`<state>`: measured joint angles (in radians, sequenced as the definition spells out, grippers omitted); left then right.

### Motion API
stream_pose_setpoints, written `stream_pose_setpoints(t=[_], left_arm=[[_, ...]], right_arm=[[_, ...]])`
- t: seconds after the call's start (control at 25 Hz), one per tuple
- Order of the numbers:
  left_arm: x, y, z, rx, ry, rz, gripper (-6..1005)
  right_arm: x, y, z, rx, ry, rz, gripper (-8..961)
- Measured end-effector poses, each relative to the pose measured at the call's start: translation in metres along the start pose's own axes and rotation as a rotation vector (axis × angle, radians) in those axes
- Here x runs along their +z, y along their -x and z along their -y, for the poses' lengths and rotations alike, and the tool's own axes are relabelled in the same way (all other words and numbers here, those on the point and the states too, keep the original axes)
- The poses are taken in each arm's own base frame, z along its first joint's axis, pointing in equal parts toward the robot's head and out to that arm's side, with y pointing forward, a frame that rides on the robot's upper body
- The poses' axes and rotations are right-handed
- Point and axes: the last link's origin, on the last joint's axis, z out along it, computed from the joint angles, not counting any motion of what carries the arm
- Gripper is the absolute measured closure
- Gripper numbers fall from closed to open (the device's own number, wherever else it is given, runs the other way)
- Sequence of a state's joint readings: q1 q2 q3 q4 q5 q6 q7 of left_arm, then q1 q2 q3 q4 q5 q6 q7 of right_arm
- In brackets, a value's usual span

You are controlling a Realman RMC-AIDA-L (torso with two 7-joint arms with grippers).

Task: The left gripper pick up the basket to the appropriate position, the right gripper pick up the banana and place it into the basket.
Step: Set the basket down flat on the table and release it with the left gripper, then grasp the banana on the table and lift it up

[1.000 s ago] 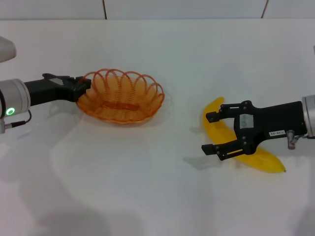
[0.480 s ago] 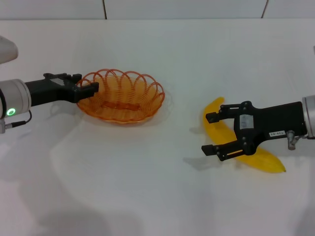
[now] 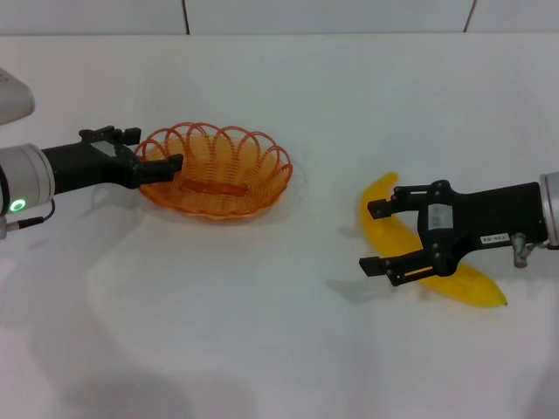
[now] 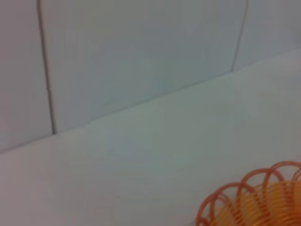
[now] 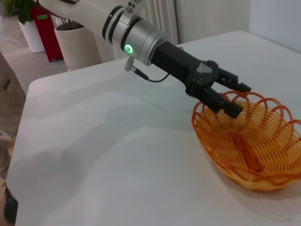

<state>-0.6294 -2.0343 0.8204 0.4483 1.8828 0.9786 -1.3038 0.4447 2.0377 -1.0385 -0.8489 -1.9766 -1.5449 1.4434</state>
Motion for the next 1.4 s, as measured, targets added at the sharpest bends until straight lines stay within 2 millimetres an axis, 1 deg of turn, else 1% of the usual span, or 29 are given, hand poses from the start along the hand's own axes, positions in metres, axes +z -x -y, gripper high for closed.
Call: stream_pose_setpoints(t=[0.2, 0.52, 0.68, 0.72, 0.76, 0.96, 1.2, 1.4], left_arm=[[-0.011, 0.001, -0.004, 0.039, 0.013, -0.089, 100], [-0.034, 0.013, -0.012, 0.106, 0.043, -0.178, 93], [-0.051, 0.023, -0.017, 0.115, 0.069, -0.211, 92], [-0.06, 0.028, -0.02, 0.132, 0.08, -0.22, 92], [-0.06, 0.028, -0.02, 0.132, 0.08, -0.22, 92], [-0.083, 0.045, -0.023, 0.151, 0.077, -0.221, 92], [-0.097, 0.057, -0.021, 0.137, 0.075, -0.2, 93], [-0.101, 0.058, -0.019, 0.131, 0.066, -0.202, 93]], right_arm=[[0.0, 0.0, 0.0, 0.0, -0.002, 0.002, 70], [0.0, 0.0, 0.0, -0.008, -0.001, 0.002, 71], [0.0, 0.001, 0.001, -0.021, -0.003, 0.001, 71], [0.0, 0.002, 0.001, -0.024, -0.005, 0.006, 71], [0.0, 0.003, 0.001, -0.026, -0.008, 0.012, 70], [0.001, 0.006, 0.001, -0.029, -0.014, 0.03, 70], [0.0, 0.01, 0.006, -0.034, -0.047, 0.03, 72], [0.0, 0.013, 0.013, -0.005, -0.152, -0.031, 77]])
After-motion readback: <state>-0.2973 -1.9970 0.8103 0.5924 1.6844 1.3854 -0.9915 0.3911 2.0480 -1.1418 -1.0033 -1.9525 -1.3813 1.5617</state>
